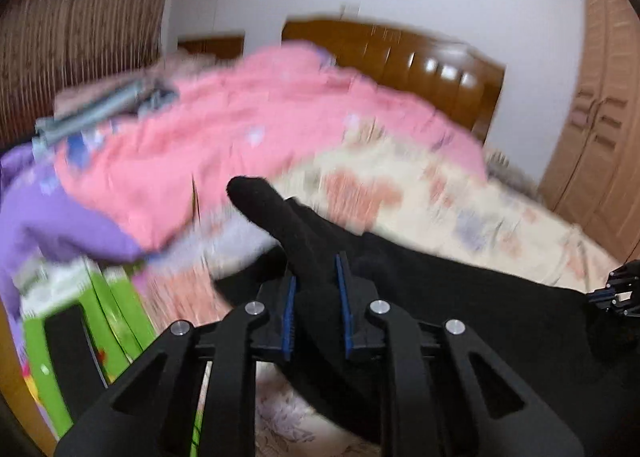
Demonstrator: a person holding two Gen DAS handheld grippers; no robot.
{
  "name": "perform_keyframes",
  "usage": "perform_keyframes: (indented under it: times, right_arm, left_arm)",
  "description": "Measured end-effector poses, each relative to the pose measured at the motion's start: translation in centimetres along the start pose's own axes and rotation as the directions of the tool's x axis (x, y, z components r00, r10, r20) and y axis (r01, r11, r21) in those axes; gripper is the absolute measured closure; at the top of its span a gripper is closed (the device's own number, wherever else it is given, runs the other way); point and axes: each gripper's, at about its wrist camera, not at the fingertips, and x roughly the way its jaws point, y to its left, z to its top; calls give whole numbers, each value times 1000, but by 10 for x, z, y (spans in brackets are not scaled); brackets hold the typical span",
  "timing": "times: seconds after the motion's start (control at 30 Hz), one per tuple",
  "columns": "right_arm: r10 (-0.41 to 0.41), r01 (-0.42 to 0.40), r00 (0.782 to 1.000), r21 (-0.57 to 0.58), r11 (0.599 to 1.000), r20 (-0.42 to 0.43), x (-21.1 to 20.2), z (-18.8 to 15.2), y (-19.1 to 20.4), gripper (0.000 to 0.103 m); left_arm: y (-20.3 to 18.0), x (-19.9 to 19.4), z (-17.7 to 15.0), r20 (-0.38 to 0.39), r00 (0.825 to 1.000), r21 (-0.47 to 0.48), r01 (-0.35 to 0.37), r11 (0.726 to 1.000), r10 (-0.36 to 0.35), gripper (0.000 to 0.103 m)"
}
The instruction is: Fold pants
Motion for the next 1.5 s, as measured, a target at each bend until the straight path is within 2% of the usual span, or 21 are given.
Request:
perform_keyframes:
  times: [0.1, 0.17, 0.23, 0.33, 0.37, 0.4, 0.43, 0.5, 0.57, 0.63, 0.7, 0.77, 0.83, 0.87, 0.97, 1.13, 1.2, 1.3, 1.4, 1.47, 1.5]
  right_arm:
    - [13, -13, 1000, 59, 998, 6, 8, -3, -7, 92]
    - [2, -2, 1000, 87, 996, -3, 4, -2, -11, 82]
    - [-13, 13, 1000, 84, 996, 0, -1, -2, -10, 80]
    - [-12, 6, 999, 117, 993, 49, -11, -1, -9, 77]
    - [-2, -7, 998, 130, 991, 69, -15, 1, -9, 76]
    - [4, -16, 996, 136, 991, 88, -19, 3, -7, 67]
    - [-4, -10, 996, 140, 990, 94, -23, 4, -4, 47]
    - [-36, 17, 991, 144, 989, 126, -38, 2, 2, 34]
    - [-68, 46, 986, 149, 988, 151, -51, -4, 5, 34]
    - [-150, 125, 980, 176, 976, 133, -62, -19, 4, 34]
    - [-184, 163, 978, 192, 968, 97, -70, -41, 0, 34]
    - [-210, 196, 977, 212, 957, 44, -74, -62, -8, 37]
    - [-219, 213, 976, 221, 952, 5, -77, -71, -14, 49]
    - [-237, 233, 972, 208, 950, -9, -80, -74, -16, 49]
    - [-234, 231, 972, 188, 955, -7, -81, -73, -23, 50]
    - [-132, 130, 991, 160, 979, 2, -55, -49, -38, 53]
    - [-82, 79, 997, 138, 987, 14, -41, -34, -35, 54]
    - [-19, 18, 1000, 59, 998, 20, -17, -15, -14, 54]
    - [-119, 121, 991, 32, 992, -54, 9, -10, -12, 56]
    - [-101, 102, 995, 130, 986, -15, 7, -10, -30, 55]
    - [-142, 137, 990, 171, 976, 15, -1, -9, -35, 55]
  left_arm:
    - [6, 18, -13, -31, 999, 7, -16, 1000, 16, 79]
    - [18, 14, -13, -28, 1000, -35, -9, 999, 8, 61]
    - [24, 7, -11, -21, 1000, -52, -21, 998, 20, 45]
    - [32, -1, -11, -10, 999, -106, 44, 993, -45, 23]
    - [35, -4, -10, 3, 999, -131, 34, 991, -34, 19]
    - [39, -11, -9, 32, 999, -163, -9, 987, 15, 18]
    - [41, -21, -8, 69, 996, -202, -36, 979, 51, 18]
    - [37, -41, -8, 128, 988, -261, -53, 964, 88, 18]
    - [14, -61, -5, 175, 984, -210, 19, 977, 19, 9]
    - [-23, -66, -2, 153, 987, -89, 58, 994, -44, 5]
    - [-70, -62, -4, 104, 989, 74, 93, 993, -101, 3]
    - [-111, -49, -10, 45, 987, 194, 143, 971, -154, 2]
    - [-147, -32, -15, -8, 978, 272, 202, 941, -208, 2]
    - [-167, -20, -17, -49, 972, 303, 234, 924, -230, 2]
    - [-210, 12, -27, -154, 961, 369, 273, 888, -231, 2]
    - [-242, 47, -40, -238, 942, 380, 314, 870, -237, 2]
    - [-251, 57, -44, -227, 963, 430, 231, 873, -143, 2]
    - [-243, 60, -45, -217, 968, 396, 204, 895, -125, 2]
    - [-225, 48, -37, -156, 974, 318, 210, 925, -167, 2]
    - [-213, 42, -31, -116, 978, 262, 197, 945, -172, 2]
    - [-208, 38, -29, -97, 982, 241, 181, 954, -161, 2]
